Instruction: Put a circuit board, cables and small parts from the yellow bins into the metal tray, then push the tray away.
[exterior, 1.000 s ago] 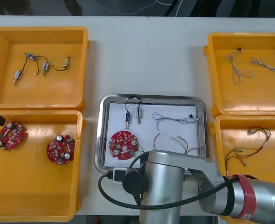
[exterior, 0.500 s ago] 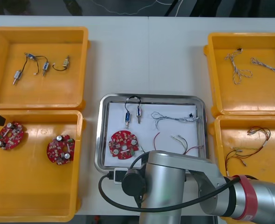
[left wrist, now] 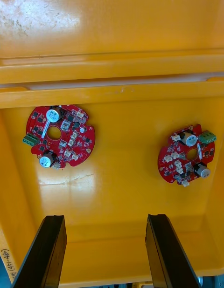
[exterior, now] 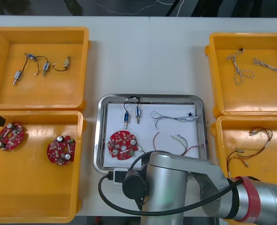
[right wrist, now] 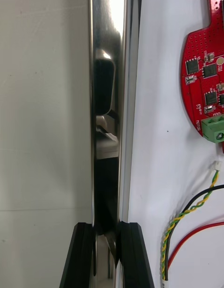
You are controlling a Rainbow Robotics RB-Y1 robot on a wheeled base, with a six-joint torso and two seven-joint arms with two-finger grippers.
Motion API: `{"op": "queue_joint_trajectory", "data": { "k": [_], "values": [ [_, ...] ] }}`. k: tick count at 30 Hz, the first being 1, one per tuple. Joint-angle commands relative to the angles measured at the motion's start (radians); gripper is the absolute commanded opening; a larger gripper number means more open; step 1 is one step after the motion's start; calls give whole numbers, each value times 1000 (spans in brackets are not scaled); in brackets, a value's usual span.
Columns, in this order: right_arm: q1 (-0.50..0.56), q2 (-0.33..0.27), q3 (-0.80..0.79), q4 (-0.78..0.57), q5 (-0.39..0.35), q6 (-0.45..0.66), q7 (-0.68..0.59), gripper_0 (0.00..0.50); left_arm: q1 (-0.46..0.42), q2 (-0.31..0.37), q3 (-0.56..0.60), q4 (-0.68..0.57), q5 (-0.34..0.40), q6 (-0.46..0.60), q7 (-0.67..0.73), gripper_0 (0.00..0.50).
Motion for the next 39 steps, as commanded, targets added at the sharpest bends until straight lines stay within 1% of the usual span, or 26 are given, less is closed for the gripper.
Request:
{"op": "queue_joint_trajectory", "data": {
  "k": [1, 11, 16, 24, 27, 35, 39],
  "values": [
    [-23, -5, 19, -42, 8, -4, 16, 0, 14, -14, 29, -29, -9, 7, -9, 500],
    [-106, -37, 41, -42, 6, -37, 12, 0, 14, -14, 29, -29, -9, 7, -9, 500],
    [-160, -66, 64, -42, 6, -50, 4, 0, 14, -14, 29, -29, -9, 7, -9, 500],
    [-212, -101, 64, -40, 6, -52, -2, 0, 14, -14, 29, -29, -9, 7, -9, 500],
    [-230, -101, 64, -24, 5, -50, -7, 0, 14, -14, 29, -29, -9, 7, -9, 500],
    [-299, -71, 65, 58, 6, -52, -8, 0, 14, -14, 29, -29, -9, 7, -9, 500],
    [-327, -67, 64, 79, 6, -52, -8, 0, 14, -14, 29, -29, -9, 7, -9, 500]
  ]
}}
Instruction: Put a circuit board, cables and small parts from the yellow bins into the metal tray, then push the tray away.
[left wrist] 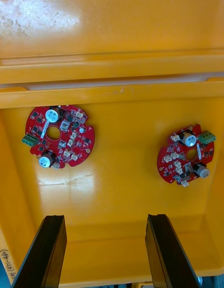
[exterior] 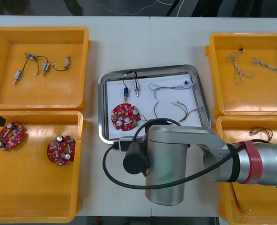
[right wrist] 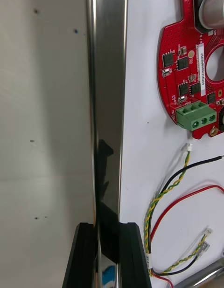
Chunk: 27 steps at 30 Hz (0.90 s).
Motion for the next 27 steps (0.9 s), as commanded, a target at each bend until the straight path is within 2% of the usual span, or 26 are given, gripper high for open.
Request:
{"op": "queue_joint_trajectory", "data": {
  "k": [1, 16, 27],
  "values": [
    [-76, 17, 12, 17, 6, -8, -8, 0, 14, -12, 29, -29, -8, 7, -9, 500],
    [-165, 26, 8, 120, 6, -31, -10, 0, 14, -12, 29, -29, -8, 7, -9, 500],
    [-174, 71, -58, 212, 6, -54, -10, 0, 14, -12, 29, -29, -8, 7, -9, 500]
  ]
}}
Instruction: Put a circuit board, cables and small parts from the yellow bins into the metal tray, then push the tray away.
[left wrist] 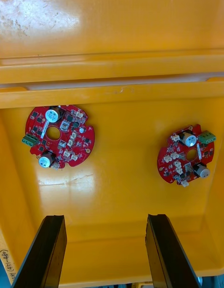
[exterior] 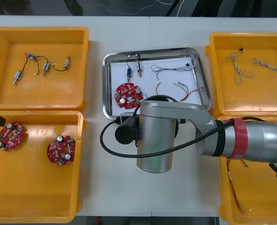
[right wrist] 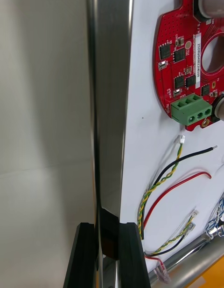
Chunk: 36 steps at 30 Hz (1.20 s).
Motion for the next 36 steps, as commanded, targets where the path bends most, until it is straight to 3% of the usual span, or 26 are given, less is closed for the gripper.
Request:
{"op": "queue_joint_trajectory", "data": {
  "k": [1, 20, 27, 36],
  "values": [
    [-39, 39, -56, 24, 6, -21, -9, 0, 14, -12, 29, -29, -8, 7, -9, 500],
    [-66, 47, -102, 99, 5, -102, -3, 0, 14, -12, 29, -29, -8, 7, -9, 500],
    [-91, 42, -102, 159, 5, -187, -6, 0, 14, -12, 29, -29, -8, 7, -9, 500],
    [-146, 35, -104, 200, -57, -211, 0, 0, 14, -12, 29, -29, -8, 7, -9, 500]
  ]
}}
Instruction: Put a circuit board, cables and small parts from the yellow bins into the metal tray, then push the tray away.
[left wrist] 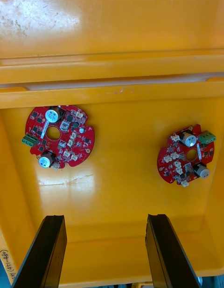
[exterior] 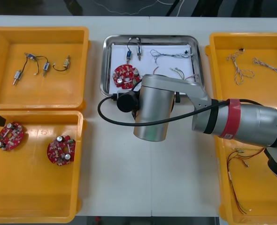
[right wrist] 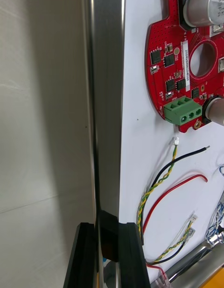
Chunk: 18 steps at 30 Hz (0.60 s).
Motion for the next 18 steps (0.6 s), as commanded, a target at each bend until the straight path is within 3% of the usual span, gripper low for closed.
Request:
{"op": "queue_joint_trajectory", "data": {
  "k": [1, 6, 10, 18],
  "values": [
    [-70, 6, -32, -2, -10, -20, 0, 0, 14, -12, 29, -28, -8, 7, -9, 500],
    [-90, 3, -30, 38, -15, -54, 1, 0, 14, -12, 29, -28, -8, 7, -9, 500],
    [-116, 4, -32, 81, -66, -97, 0, 0, 14, -12, 29, -28, -8, 7, -9, 500],
    [-128, 3, -30, 150, -70, -190, 4, 0, 14, -12, 29, -28, -8, 7, -9, 500]
  ]
}}
